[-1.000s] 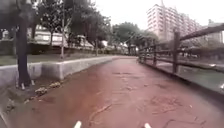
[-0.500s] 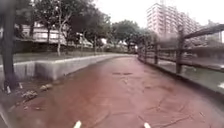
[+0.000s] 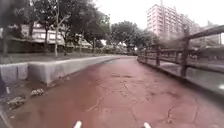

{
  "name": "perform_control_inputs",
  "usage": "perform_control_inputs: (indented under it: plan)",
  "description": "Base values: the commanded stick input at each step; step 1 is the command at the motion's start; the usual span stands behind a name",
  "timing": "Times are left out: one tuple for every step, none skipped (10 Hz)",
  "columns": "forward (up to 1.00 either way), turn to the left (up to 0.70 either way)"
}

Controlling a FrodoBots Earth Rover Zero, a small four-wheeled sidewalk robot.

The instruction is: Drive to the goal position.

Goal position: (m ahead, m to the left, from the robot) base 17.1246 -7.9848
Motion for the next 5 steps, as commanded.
perform_control_inputs:
  plan:
    - [0.5,0.0]
    - [0.5,0.0]
    - [0.5,0.0]
    - [0.5,0.0]
    - [0.5,0.0]
